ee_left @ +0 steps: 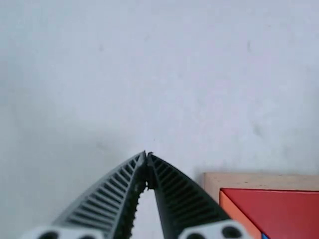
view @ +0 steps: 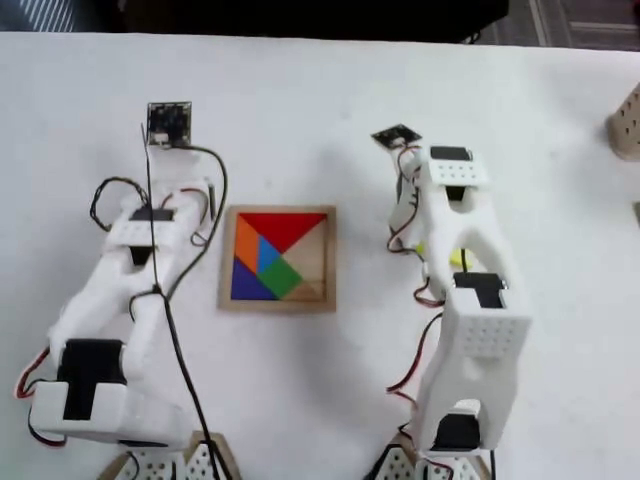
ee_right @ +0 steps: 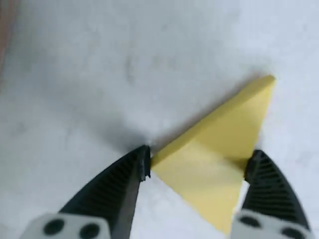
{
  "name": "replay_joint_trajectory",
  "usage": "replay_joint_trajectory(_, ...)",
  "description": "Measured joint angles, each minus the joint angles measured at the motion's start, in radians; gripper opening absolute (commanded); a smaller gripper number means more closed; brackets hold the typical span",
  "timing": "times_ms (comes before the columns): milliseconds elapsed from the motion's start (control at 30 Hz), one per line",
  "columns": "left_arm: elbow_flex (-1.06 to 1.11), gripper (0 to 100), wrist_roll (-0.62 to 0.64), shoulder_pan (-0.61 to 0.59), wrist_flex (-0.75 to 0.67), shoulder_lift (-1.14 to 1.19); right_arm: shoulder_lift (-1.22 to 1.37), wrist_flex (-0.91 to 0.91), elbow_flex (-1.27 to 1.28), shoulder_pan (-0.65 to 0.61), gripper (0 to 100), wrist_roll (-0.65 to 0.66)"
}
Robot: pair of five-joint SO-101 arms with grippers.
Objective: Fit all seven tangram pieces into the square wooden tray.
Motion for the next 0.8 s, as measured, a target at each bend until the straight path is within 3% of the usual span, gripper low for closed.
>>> replay_joint_trajectory(633,0.000,2,0.000,0.000,0.000,0.000,0.025,0.041,-0.057,0.000,15.6,-0.002)
replay_joint_trajectory(800,0.000,2,0.000,0.000,0.000,0.000,0.032,0.126,-0.118,-0.002,15.6,-0.002)
